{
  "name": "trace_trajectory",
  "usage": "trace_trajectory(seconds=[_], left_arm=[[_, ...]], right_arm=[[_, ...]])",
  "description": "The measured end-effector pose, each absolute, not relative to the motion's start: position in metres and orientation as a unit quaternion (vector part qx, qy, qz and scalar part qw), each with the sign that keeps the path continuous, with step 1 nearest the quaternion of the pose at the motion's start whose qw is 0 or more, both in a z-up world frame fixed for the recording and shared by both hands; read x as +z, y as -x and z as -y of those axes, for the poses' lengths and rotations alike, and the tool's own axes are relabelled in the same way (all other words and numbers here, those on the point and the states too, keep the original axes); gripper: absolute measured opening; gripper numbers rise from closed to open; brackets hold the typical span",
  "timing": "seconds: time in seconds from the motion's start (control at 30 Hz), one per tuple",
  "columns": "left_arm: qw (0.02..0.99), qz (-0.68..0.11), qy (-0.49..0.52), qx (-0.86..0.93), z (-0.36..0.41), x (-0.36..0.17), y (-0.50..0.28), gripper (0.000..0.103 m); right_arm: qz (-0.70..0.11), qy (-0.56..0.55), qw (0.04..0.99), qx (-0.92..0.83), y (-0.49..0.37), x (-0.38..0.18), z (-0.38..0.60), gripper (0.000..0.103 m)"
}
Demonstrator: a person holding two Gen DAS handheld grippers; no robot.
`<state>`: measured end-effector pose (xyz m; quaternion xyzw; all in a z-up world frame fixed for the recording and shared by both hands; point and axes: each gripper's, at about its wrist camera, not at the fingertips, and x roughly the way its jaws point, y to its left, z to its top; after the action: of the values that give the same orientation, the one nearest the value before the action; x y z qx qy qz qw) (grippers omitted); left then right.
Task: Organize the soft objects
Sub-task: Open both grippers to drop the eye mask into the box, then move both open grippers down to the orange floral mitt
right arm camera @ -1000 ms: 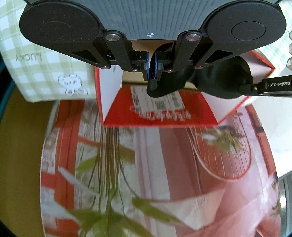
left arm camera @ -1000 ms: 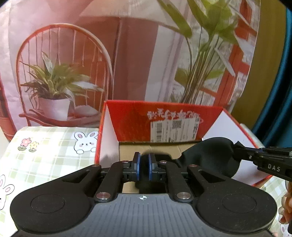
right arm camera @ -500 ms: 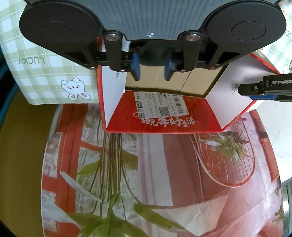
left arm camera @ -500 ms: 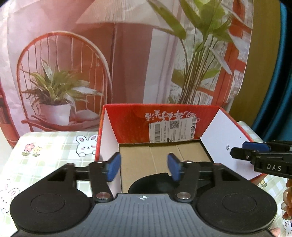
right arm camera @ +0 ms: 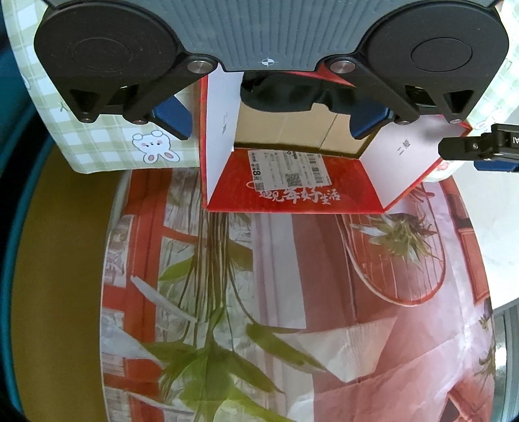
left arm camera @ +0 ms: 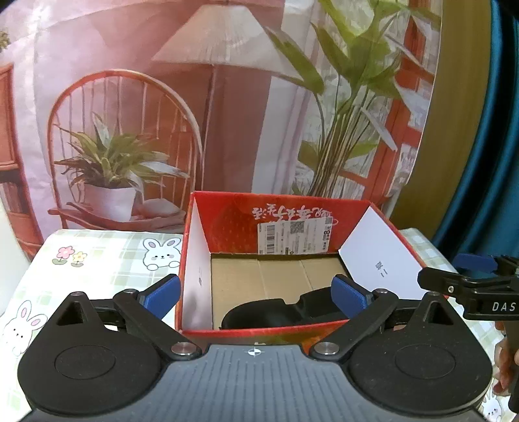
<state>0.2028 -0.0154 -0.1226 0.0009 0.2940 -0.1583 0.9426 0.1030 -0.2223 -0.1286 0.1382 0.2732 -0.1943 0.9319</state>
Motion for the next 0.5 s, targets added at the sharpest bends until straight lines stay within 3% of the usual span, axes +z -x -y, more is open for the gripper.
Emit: trace_trajectory(seconds=[0.5], left_arm=[[0.955, -0.250, 0.012, -0.157, 0.007, -0.108, -0.137, 0.100]], right_arm=[[-0.241, -0.145, 0.934, -0.221, -0.053, -0.117, 0.194, 0.103]])
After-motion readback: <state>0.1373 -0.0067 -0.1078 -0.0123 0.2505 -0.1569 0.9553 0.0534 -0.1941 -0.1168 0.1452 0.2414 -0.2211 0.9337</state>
